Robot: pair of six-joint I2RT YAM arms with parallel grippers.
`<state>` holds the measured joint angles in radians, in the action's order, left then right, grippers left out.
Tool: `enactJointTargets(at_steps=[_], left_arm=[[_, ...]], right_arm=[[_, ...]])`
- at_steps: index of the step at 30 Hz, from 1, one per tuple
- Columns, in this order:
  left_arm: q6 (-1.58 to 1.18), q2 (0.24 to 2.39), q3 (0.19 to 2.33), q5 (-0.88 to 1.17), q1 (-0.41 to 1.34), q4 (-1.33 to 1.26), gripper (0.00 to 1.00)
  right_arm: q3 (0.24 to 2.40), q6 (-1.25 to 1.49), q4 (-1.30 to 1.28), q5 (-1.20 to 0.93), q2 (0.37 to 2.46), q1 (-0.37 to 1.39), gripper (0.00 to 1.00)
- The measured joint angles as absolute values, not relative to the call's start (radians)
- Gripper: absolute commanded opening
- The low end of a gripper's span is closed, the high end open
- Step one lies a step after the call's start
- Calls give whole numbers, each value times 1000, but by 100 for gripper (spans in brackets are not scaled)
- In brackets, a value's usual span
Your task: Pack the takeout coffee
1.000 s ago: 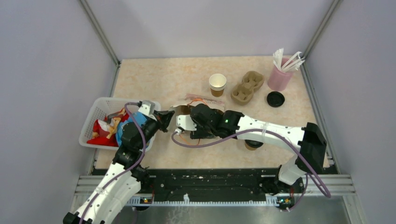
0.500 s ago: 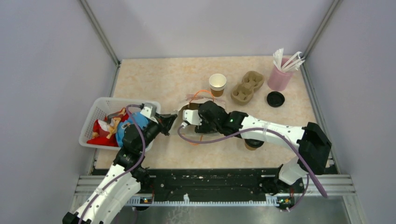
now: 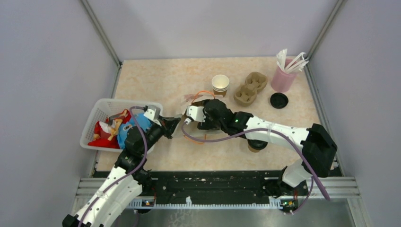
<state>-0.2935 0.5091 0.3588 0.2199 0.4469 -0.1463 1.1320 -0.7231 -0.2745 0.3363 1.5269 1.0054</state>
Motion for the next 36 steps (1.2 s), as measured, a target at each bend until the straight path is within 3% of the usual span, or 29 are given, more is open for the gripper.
enactJointTargets(at_steps=[11,36], left_arm=[[-316,505,382,223,447,-98,0],[-390,554,434,167,447,-32,0]], right_arm=[[1132,-720,-241,311,1527,993,56],[1328,-864,-455,323,1653,1074,57]])
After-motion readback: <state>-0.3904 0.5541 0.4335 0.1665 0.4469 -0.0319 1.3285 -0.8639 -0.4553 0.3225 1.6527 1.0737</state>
